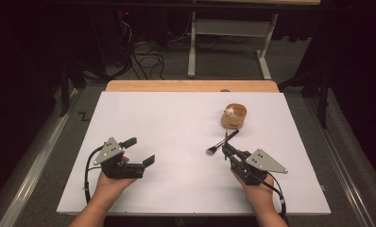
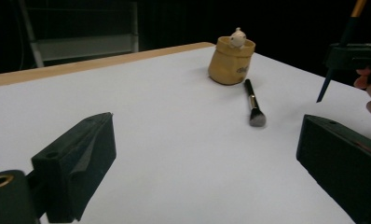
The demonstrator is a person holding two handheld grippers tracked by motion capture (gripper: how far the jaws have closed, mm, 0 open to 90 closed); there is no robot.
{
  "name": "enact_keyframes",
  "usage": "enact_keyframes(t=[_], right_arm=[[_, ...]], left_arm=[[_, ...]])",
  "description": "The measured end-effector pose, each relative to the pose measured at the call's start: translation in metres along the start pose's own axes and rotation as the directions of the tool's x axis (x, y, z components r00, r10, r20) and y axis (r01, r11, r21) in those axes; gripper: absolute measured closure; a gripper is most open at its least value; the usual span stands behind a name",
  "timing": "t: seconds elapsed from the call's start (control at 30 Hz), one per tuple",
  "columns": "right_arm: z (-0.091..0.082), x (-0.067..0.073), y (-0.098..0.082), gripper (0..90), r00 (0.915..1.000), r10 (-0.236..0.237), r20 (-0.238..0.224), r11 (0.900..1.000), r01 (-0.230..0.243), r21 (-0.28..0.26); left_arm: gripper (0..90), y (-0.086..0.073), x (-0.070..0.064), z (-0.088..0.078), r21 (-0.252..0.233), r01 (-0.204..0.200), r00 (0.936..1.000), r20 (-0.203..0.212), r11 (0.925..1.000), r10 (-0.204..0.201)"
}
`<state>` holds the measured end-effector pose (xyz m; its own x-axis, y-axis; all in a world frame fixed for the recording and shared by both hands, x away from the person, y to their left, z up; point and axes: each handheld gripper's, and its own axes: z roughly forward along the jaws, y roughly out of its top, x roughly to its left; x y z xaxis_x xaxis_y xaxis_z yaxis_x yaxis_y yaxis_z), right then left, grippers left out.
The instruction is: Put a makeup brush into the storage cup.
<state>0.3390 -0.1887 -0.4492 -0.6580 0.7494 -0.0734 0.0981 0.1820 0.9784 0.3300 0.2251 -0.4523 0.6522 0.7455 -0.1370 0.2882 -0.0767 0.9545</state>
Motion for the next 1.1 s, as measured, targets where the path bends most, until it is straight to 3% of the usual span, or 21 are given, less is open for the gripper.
enact_keyframes(t=[0.17, 0.27, 0.47, 0.57, 0.87, 1.1], right_arm=[[-0.003, -0.015, 0.001, 85.0, 0.9989, 0.02, 0.042, 1.0, -0.019, -0.017], [-0.002, -0.029, 0.004, 85.0, 0.9952, 0.062, 0.075, 0.997, -0.059, -0.046], [0.007, -0.053, 0.006, 84.9, 0.9852, 0.095, 0.143, 0.995, -0.089, -0.048], [0.013, -0.061, 0.006, 85.0, 0.9833, 0.09, 0.158, 0.995, -0.083, -0.05], [0.023, -0.077, 0.008, 85.0, 0.9777, 0.101, 0.184, 0.994, -0.091, -0.058], [0.037, -0.088, 0.016, 85.0, 0.9746, 0.091, 0.204, 0.995, -0.084, -0.044]], left_arm=[[3.2, -0.009, 0.011, -0.01, 0.015, 0.008, 0.9997, -0.023, 0.9999, -0.008], [3.2, -0.013, 0.016, -0.017, 0.01, 0.029, 0.9991, -0.033, 0.9995, -0.028], [3.6, -0.022, 0.019, -0.026, 0.018, 0.002, 0.998, -0.063, 0.9998, 0.0], [3.6, -0.026, 0.02, -0.028, 0.014, -0.01, 0.9979, -0.065, 0.9999, 0.011], [3.6, -0.033, 0.023, -0.032, -0.011, 0.042, 0.9973, -0.06, 0.999, -0.043], [3.7, -0.034, 0.021, -0.031, -0.011, 0.044, 0.9978, -0.05, 0.999, -0.044]])
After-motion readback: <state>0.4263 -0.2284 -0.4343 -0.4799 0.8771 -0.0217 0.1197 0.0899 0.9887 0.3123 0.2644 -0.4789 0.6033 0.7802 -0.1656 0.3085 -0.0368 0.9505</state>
